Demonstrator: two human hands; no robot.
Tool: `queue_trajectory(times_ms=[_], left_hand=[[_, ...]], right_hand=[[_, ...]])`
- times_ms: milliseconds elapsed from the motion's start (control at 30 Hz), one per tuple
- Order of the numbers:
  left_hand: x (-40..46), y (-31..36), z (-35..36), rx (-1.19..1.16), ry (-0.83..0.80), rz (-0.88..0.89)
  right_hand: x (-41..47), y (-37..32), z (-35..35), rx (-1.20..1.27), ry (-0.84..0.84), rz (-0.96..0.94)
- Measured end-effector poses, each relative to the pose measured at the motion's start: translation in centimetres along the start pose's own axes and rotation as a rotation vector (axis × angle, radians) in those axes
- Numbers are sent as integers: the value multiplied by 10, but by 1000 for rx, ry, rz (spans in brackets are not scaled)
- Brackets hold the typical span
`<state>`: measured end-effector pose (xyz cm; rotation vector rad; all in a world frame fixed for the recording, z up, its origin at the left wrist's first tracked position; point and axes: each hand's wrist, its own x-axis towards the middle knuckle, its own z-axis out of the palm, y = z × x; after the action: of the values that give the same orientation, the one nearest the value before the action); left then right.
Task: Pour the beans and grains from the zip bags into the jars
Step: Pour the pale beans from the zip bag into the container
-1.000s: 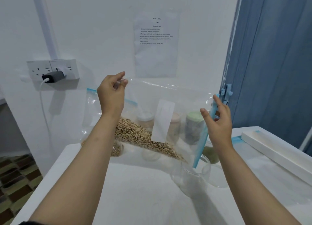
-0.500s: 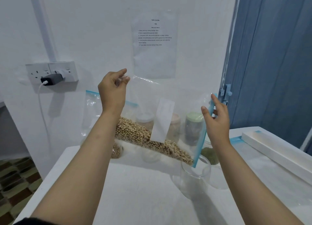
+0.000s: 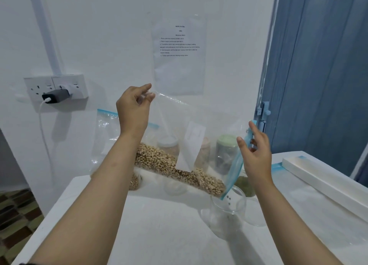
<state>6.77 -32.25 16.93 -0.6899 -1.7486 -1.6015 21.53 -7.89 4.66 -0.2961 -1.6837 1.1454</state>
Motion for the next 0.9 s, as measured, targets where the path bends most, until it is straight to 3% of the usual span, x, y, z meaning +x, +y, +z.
queue_trajectory(times_ms=[900], left_hand=[[3,1,3,-1,-12,36]], right_hand=[[-8,0,-5,5,4,-44]])
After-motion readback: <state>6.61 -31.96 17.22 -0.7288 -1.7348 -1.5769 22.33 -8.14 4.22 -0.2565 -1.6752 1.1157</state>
